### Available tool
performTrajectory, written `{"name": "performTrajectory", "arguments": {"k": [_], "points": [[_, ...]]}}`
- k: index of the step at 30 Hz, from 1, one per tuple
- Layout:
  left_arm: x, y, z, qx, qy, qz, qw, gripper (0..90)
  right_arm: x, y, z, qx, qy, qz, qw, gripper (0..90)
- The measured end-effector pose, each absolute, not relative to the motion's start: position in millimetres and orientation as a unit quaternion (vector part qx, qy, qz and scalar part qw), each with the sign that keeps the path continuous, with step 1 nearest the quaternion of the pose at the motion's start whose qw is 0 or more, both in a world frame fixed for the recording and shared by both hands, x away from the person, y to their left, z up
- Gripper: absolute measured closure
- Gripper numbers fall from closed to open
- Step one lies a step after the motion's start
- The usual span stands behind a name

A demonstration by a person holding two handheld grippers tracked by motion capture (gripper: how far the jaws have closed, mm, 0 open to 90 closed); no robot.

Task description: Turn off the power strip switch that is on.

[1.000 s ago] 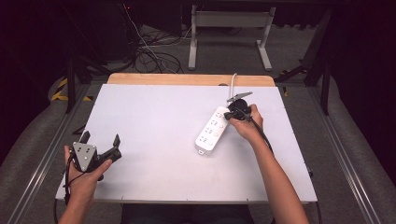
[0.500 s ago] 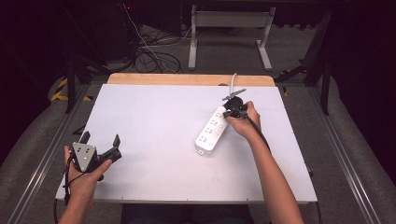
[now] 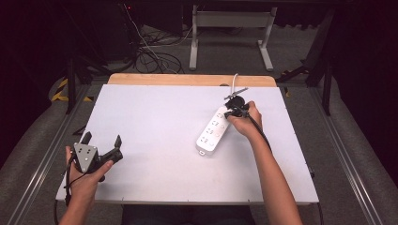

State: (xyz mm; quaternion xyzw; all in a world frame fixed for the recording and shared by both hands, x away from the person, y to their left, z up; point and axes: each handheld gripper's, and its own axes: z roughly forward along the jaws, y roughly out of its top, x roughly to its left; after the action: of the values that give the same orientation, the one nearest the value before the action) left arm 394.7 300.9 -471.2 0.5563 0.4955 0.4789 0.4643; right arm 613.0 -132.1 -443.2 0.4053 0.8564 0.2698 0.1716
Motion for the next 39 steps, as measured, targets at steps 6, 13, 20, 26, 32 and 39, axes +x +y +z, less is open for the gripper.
{"name": "performTrajectory", "arguments": {"k": [6,13,20,26,32,39], "points": [[395,299,-470,0.557,0.493,0.477,0.468,5.3,615,-129,-441,0.408,0.860,0.257,0.168,90.0],[396,296,-470,0.560,0.489,0.476,0.470,5.4,617,-126,-439,0.412,0.862,0.243,0.166,90.0],[398,296,-470,0.555,0.497,0.469,0.475,5.4,615,-126,-428,0.413,0.854,0.265,0.176,90.0],[401,293,-469,0.556,0.493,0.468,0.478,5.4,602,-144,-404,0.414,0.841,0.289,0.195,90.0],[405,290,-470,0.561,0.489,0.464,0.481,5.4,580,-167,-388,0.403,0.833,0.323,0.197,90.0],[405,289,-469,0.560,0.491,0.461,0.483,5.4,539,-197,-368,0.393,0.801,0.404,0.204,90.0]]}}
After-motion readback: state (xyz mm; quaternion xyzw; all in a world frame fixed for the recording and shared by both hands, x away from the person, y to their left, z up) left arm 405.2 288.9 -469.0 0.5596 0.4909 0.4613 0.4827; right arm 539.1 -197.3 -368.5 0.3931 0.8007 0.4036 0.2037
